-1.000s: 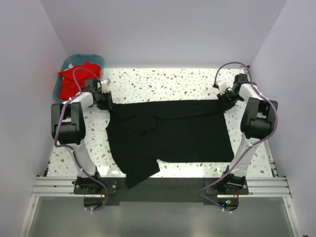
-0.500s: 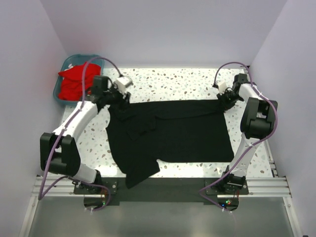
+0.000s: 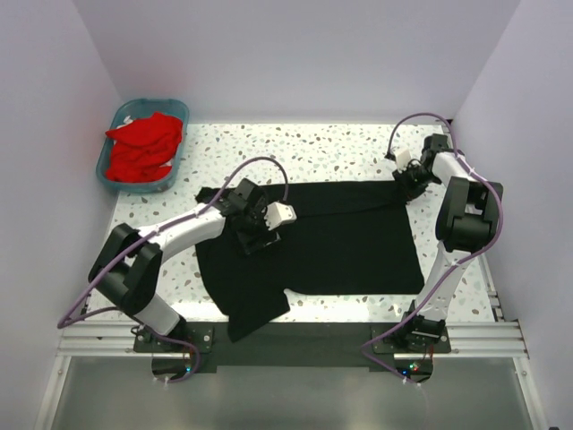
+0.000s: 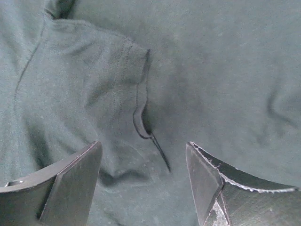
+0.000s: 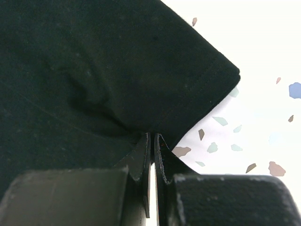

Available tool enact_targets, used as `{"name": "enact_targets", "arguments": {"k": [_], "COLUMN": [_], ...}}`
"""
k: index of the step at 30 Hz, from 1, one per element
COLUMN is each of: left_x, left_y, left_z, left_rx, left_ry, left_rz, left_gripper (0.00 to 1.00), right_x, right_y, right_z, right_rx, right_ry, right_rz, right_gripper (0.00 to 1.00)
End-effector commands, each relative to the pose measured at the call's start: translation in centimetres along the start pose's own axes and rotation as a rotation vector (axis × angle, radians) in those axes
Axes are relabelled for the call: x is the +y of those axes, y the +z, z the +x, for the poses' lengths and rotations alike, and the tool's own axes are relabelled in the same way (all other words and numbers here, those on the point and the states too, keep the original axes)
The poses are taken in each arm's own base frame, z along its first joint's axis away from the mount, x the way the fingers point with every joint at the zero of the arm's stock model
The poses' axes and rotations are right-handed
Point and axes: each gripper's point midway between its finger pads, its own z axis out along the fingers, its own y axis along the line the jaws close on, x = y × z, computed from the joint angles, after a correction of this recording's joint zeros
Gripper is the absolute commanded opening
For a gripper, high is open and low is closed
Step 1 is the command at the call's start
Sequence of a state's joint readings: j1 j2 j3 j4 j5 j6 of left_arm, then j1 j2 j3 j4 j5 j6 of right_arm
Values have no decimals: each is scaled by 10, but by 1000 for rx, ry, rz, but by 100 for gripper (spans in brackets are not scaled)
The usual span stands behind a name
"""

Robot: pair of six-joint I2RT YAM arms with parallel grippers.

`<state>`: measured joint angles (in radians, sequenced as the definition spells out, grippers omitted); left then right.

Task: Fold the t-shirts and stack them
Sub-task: Fold the tshirt

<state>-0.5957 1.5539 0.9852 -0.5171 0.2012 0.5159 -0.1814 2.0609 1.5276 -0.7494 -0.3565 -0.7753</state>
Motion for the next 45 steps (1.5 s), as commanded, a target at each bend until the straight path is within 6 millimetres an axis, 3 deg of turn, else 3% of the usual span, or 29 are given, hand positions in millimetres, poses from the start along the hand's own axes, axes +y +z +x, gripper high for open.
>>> {"name": "enact_targets", "arguments": {"k": [1, 8, 14, 18, 22, 26, 30, 35, 37, 38, 41, 45], "left_x": [17, 31, 37, 44, 36, 10, -7, -15, -18, -19, -12, 16], "left_y": [10, 25, 24, 21, 13, -2, -10, 0, 5, 7, 4, -11], "left_z": [-4, -1, -9, -14, -18, -26, -22, -11, -5, -2, 0, -3], "left_rx": [32, 65, 40, 23, 23, 5, 44, 74, 93, 100, 81, 24], "left_ry": [82, 110, 101, 89, 90, 121, 100, 82, 78, 77, 42, -55], "left_rz": [-95, -163, -187, -203, -108, 57, 155, 200, 215, 220, 224, 207], "left_gripper": [77, 70, 43, 19, 0, 0, 0, 0, 6, 18, 41, 53], "right_x": [5, 7, 8, 8, 7, 7, 8, 10, 9, 10, 11, 11], "right_y": [-15, -15, -15, -15, -16, -16, -16, -12, -13, -13, -14, -17], "right_z": [-12, -11, -10, -11, -12, -12, -11, -7, -5, -4, -1, 2], "right_rx": [-31, -27, -25, -26, -27, -24, -23, -12, -8, -5, 8, 20], "right_ry": [-15, -11, -8, -11, -13, -20, -27, -28, -35, -39, -61, -90], "right_rz": [26, 27, 24, 29, 30, 29, 28, 18, 21, 20, 17, 17], "right_gripper": [0, 0, 0, 0, 0, 0, 0, 0, 0, 0, 0, 0]}}
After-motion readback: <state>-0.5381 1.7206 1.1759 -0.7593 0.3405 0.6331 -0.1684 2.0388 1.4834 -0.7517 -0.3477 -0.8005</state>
